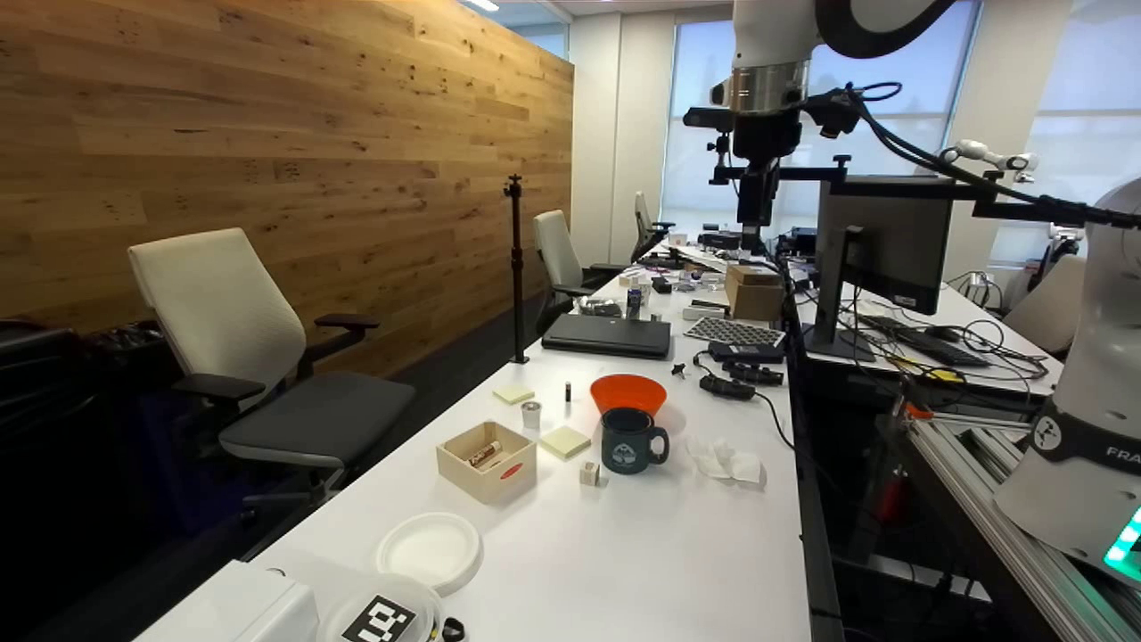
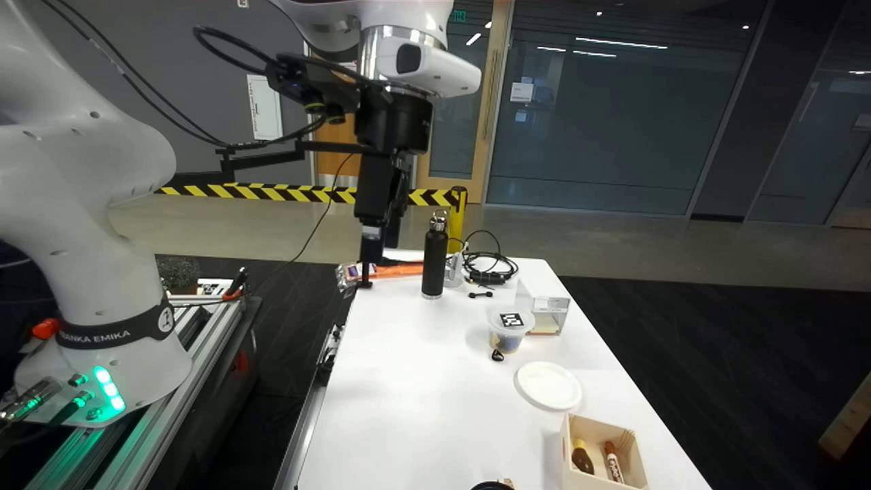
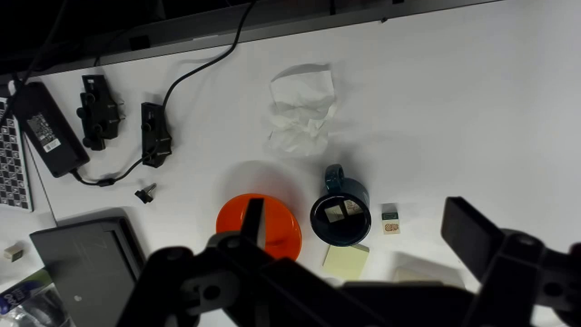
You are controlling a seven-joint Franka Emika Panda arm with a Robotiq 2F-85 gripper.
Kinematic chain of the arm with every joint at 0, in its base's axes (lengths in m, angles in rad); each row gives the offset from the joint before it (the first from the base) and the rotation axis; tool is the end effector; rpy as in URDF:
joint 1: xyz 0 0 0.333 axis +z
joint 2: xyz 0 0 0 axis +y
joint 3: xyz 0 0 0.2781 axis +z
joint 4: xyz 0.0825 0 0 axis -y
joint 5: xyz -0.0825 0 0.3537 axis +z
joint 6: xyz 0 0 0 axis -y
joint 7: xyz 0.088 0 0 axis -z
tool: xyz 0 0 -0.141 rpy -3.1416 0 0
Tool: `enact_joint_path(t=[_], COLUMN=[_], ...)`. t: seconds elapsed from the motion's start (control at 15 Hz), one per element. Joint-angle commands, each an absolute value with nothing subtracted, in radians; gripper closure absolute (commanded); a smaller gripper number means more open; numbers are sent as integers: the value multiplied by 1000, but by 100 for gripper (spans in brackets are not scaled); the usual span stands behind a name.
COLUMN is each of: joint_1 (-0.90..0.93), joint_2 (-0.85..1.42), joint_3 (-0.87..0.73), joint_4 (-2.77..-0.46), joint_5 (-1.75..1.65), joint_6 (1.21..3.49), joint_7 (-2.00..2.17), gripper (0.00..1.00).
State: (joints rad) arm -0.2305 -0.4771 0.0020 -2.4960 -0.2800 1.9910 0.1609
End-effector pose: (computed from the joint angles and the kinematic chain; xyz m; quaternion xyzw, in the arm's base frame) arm 0.3699 -0.1124 0.3989 0.9827 -0.1341 -0.0181 0.1265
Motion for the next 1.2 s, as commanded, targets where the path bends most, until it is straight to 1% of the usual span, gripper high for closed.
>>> enact_joint_path(t=[0.0,0.2,0.47,0.87,1.13], joint_1=[-208,-208,-187,-96,-15], joint_2=[-477,-477,-483,-426,-308], joint_3=[-19,-19,-6,21,32], joint_4=[-2494,-2494,-2488,-2431,-2345], joint_5=[-290,-290,-300,-273,-229], joint_6=[1986,1986,2044,2228,2370], joint_7=[169,169,170,114,44], gripper=[0,0,0,0,0])
